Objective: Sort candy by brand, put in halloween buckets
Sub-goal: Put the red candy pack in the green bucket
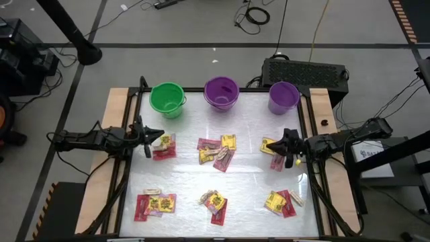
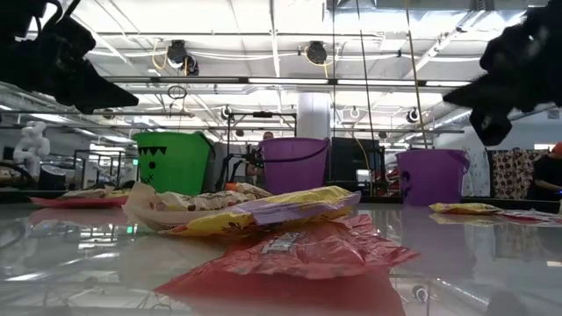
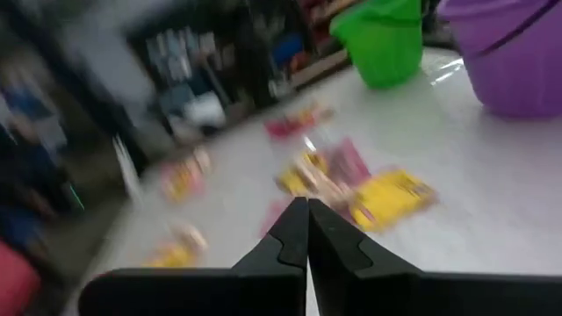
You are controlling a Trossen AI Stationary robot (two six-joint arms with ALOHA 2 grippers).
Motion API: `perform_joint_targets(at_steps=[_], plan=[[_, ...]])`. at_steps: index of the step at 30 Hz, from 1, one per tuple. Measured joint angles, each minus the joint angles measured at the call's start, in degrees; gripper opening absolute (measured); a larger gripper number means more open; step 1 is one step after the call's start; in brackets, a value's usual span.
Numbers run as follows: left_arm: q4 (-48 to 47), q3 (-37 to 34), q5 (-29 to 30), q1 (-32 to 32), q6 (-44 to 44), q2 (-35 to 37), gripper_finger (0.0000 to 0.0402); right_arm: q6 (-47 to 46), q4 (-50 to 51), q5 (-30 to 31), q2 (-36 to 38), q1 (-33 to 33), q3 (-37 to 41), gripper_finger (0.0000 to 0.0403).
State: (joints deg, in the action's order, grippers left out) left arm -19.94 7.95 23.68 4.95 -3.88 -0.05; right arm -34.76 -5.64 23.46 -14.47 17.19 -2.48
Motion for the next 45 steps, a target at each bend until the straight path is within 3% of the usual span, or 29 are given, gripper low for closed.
perform_joint_targets(at_steps=[3, 9, 14, 19, 23, 27, 31, 37, 41, 43, 45], plan=[[0.13, 0.0, 0.0, 0.02, -1.52, 0.0, 0.0028, -2.73, -8.66, 0.51, -2.0, 0.0, 0.0, 0.0], [2.57, 0.02, 0.31, 0.02, -5.62, -0.02, 0.0028, 0.99, -24.77, 3.58, -9.85, 0.0, -0.06, 0.0], [4.65, 0.02, -1.27, 0.02, -14.73, -0.02, 0.0028, 1.39, -25.73, 3.83, -19.62, 0.0, -3.63, 0.0], [8.57, 0.0, -0.19, 0.02, -30.42, -0.04, 0.0028, 6.03, -25.93, 3.5, -30.85, 0.0, -10.38, 0.0], [17.34, 0.02, 0.46, -0.11, -29.9, -3.24, 0.0028, 14.35, -25.86, 3.44, -39.45, -0.02, -16.86, 0.0], [27.42, 0.06, -0.22, -0.11, -29.31, -13.24, 0.0028, 21.47, -25.84, 3.3, -46.73, -0.44, -22.66, 0.0], [29.43, 3.65, -2.62, -0.07, -27.1, -27.93, 0.0028, 22.55, -25.84, 2.57, -52.31, -2.39, -27.25, 0.0], [26.97, 16.63, -1.5, -0.11, -12.49, -49.81, 0.0029, 22.44, -25.6, -8.68, -56.88, -5.34, -30.95, 0.0], [23.02, 25.28, 2.43, -0.61, -1.99, -63.56, 0.0038, 22.37, -25.48, -11.12, -58.52, -5.88, -31.21, 0.0], [21.85, 29.36, 1.17, -1.67, -0.2, -69.54, 0.0052, 21.58, -25.47, -11.65, -58.89, -5.88, -31.21, 0.0], [18.92, 33.74, -3.93, -3.16, -0.27, -74.57, 0.0073, 19.89, -25.39, -11.86, -58.89, -5.84, -31.21, 0.0]])
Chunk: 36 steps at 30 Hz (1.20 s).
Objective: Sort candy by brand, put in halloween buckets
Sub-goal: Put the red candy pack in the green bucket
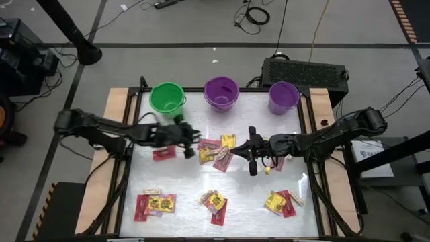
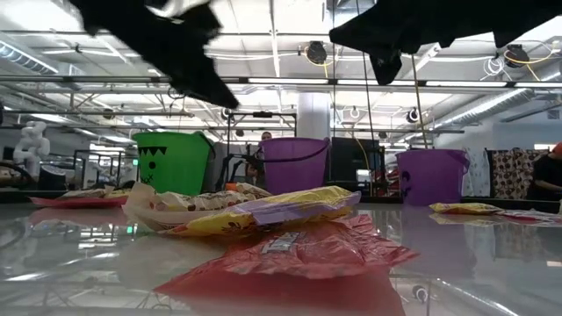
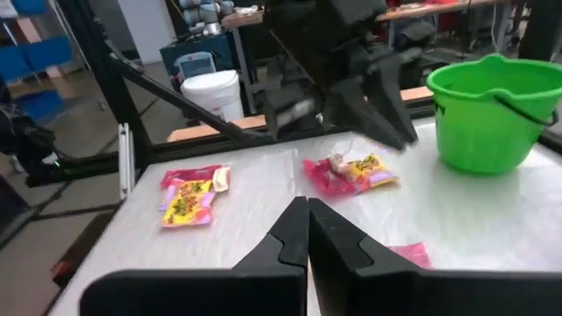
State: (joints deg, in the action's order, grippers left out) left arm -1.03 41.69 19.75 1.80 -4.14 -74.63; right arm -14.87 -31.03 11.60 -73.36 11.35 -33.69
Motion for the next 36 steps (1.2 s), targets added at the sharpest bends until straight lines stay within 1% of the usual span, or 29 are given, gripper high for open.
perform_joint_targets(at_steps=[2, 5, 7, 9, 12, 15, 17, 20, 27, 29, 32, 34, 36], plan=[[-4.1, 4.05, -3.45, -1.33, 0.04, -4.91, 0.0101, -2.34, 0.76, -0.05, 0.02, 0.0, 0.0, 0.0], [-9.27, 7.94, -4.13, -4.03, 1.29, -11.44, 0.0148, -4.25, 1.15, -0.05, 0.0, 0.0, 0.0, 0.0], [-10.27, 8.98, -5.23, -5.95, 2.76, -14.99, 0.0178, -4.37, 1.27, -0.05, 0.02, 0.04, 0.0, 0.0], [-10.57, 9.35, -8.34, -7.22, 3.08, -18.05, 0.0202, -4.39, 2.1, -0.05, 0.02, 0.04, 0.0, 0.0], [-10.59, 9.4, -13.1, -7.73, 3.77, -20.74, 0.0225, -5.04, 2.65, -0.04, 0.02, 0.14, 0.0, 0.0], [-10.3, 9.44, -13.59, -7.52, 5.66, -22.43, 0.0232, -5.65, 2.79, -0.03, 0.02, 0.51, 0.0, 0.0], [-9.57, 9.44, -13.98, -7.68, 6.08, -23.36, 0.0233, -5.53, 3.11, -0.03, 0.02, 0.79, 0.0, 0.0], [-9.34, 9.47, -17.69, -8.65, 6.03, -24.53, 0.0233, -5.51, 3.17, -0.03, 0.02, 0.81, 0.0, 0.0], [-9.61, 9.75, -18.81, -8.91, 5.88, -27.54, 0.0232, -5.27, 3.54, -0.01, 0.02, 0.76, 0.0, 0.0], [-9.48, 9.74, -20.57, -8.98, 5.88, -27.78, 0.0224, -5.27, 3.54, -0.01, 0.02, 0.76, 0.0, 0.0], [-9.48, 9.68, -22.7, -8.99, 5.91, -27.85, 0.0191, -5.25, 3.54, -0.01, 0.02, 0.76, 0.0, 0.0], [-9.63, 9.66, -23.14, -8.95, 4.69, -27.89, 0.0153, -5.27, 3.54, -0.01, 0.04, 0.76, 0.0, 0.0], [-9.82, 9.8, -23.34, -8.91, 3.19, -27.89, 0.0106, -5.26, 3.54, -0.01, 0.04, 0.76, 0.0, 0.0]])
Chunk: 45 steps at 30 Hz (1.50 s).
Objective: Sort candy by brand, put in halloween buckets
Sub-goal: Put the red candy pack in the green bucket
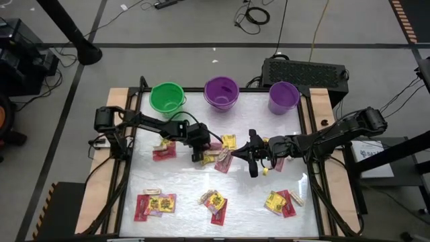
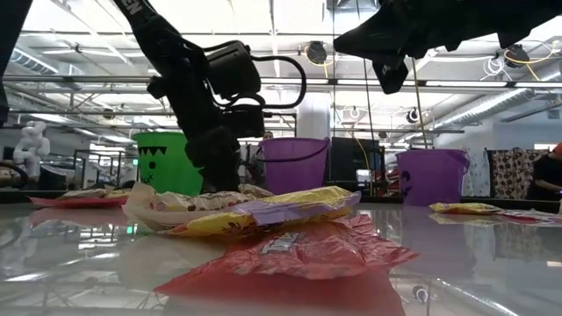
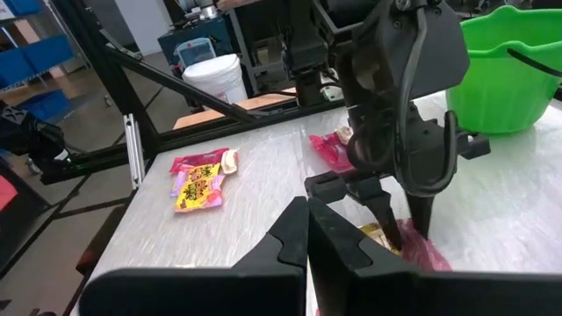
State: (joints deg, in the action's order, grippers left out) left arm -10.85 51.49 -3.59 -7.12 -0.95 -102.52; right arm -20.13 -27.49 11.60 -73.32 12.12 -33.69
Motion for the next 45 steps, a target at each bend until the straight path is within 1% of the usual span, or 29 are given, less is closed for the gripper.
perform_joint_targets(at_steps=[3, 4, 5, 7, 9, 13, 17, 20, 22, 25, 28, 31, 35, 37, 40, 45], plan=[[-1.62, 1.22, -0.34, 0.0, -0.22, 0.35, 0.0034, 0.02, -0.04, 0.01, 0.0, 0.0, 0.0, 0.0], [-2.73, 2.05, -0.34, 0.0, -0.21, 0.39, 0.002, 0.26, -0.03, 0.02, 0.0, 0.0, 0.0, 0.0], [-3.91, 3.05, -0.36, 0.0, -0.2, 0.48, 0.0015, 0.76, -0.04, 0.02, 0.0, -0.02, 0.0, 0.0], [-7.14, 5.28, -0.22, 0.02, 0.05, 1.07, 0.0018, 2.24, -0.27, 0.02, 0.0, -0.02, 0.04, 0.0], [-9.13, 8.18, 1.11, 0.09, 0.42, 2.23, 0.0023, 3.27, -0.66, 0.04, 0.02, -0.02, 0.04, 0.0], [-14.85, 12.76, 6.29, 0.05, 1.86, 4.63, 0.0025, 4.19, -1.02, 0.23, 0.02, -0.02, 0.07, 0.0], [-20.74, 16.29, 12.23, 0.05, 2.87, 8.99, 0.0025, 4.77, -0.92, 0.35, 0.02, -0.13, 0.07, 0.0], [-26.0, 16.95, 15.39, 0.0, 2.84, 12.77, 0.0026, 5.01, -0.96, 0.35, 0.02, -0.13, 0.07, 0.0], [-26.5, 16.97, 15.45, 0.0, 2.81, 15.57, 0.0026, 5.31, -0.92, 0.38, 0.02, -0.14, 0.07, 0.0], [-26.1, 17.08, 14.02, 0.0, 1.18, 19.41, 0.0026, 7.01, -0.92, 0.5, 0.02, -0.45, 0.07, 0.0], [-23.88, 16.42, 13.64, 0.04, -0.99, 20.98, 0.0026, 8.47, -0.94, 0.59, 0.02, -1.32, 0.07, 0.0], [-21.59, 15.92, 13.07, 0.0, -3.03, 20.56, 0.0024, 9.01, -0.92, 0.63, 0.02, -2.19, 0.07, 0.0], [-19.51, 15.15, 8.17, 0.52, -4.74, 16.32, 0.0014, 8.95, -0.79, 0.65, 0.02, -2.82, 0.07, 0.0], [-19.09, 15.07, 7.37, 1.19, -4.75, 13.79, 0.0015, 8.94, -0.62, 0.63, 0.02, -2.8, 0.07, 0.0], [-19.01, 15.1, 7.44, 2.09, -4.56, 10.58, 0.0034, 8.86, 0.32, 0.52, 0.02, -2.75, 0.07, 0.0], [-18.41, 15.12, 7.5, 2.9, -4.51, 5.93, 0.0082, 8.41, 1.19, 0.55, 0.02, -2.78, 0.07, 0.0]])
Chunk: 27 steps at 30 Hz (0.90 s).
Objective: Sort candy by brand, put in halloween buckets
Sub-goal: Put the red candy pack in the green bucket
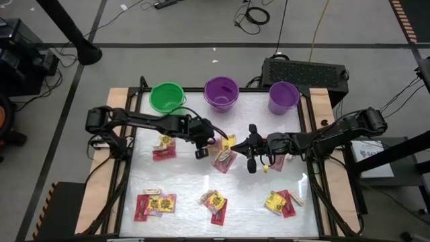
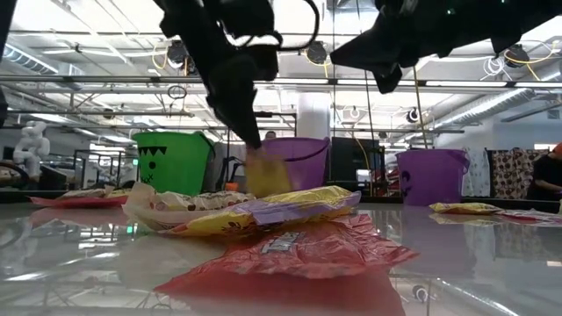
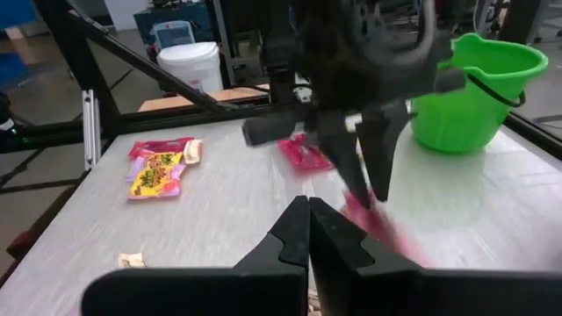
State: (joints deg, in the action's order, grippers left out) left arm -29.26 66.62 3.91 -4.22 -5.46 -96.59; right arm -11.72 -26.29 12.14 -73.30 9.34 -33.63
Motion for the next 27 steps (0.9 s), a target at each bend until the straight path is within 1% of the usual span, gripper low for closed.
perform_joint_targets(at_steps=[4, 8, 12, 14, 16, 20, 23, 27], plan=[[0.85, 0.02, 0.11, 0.01, 0.2, -3.38, 0.011, -1.04, 0.8, -0.02, 0.0, 0.0, 0.0, 0.0], [0.82, 0.02, 0.74, -0.02, 0.03, -5.79, 0.0125, -1.08, 1.88, -0.02, 0.0, 0.0, -0.02, 0.0], [0.39, 0.02, 0.78, -0.32, -0.08, -7.53, 0.013, -1.08, 2.02, -0.02, 0.0, 0.0, -0.02, 0.0], [0.43, 0.02, 1.7, -0.35, -0.26, -7.91, 0.013, -1.1, 2.02, -0.02, 0.0, 0.0, -0.02, 0.0], [0.33, 0.02, 2.81, -0.39, -2.07, -8.31, 0.013, -1.1, 2.02, -0.02, 0.0, 0.0, -0.02, 0.0], [0.23, 0.02, 2.71, -1.68, -6.12, -8.97, 0.0131, -1.1, 2.09, -0.02, 0.0, 0.0, -0.02, 0.0], [0.27, 0.02, 0.84, -3.07, -7.96, -9.1, 0.0131, -1.1, 2.11, -0.02, -0.01, 0.0, -0.02, 0.0], [0.55, 0.02, -4.94, -4.98, -8.84, -9.1, 0.0131, -1.1, 2.13, -0.02, -0.02, 0.0, -0.02, 0.0]])
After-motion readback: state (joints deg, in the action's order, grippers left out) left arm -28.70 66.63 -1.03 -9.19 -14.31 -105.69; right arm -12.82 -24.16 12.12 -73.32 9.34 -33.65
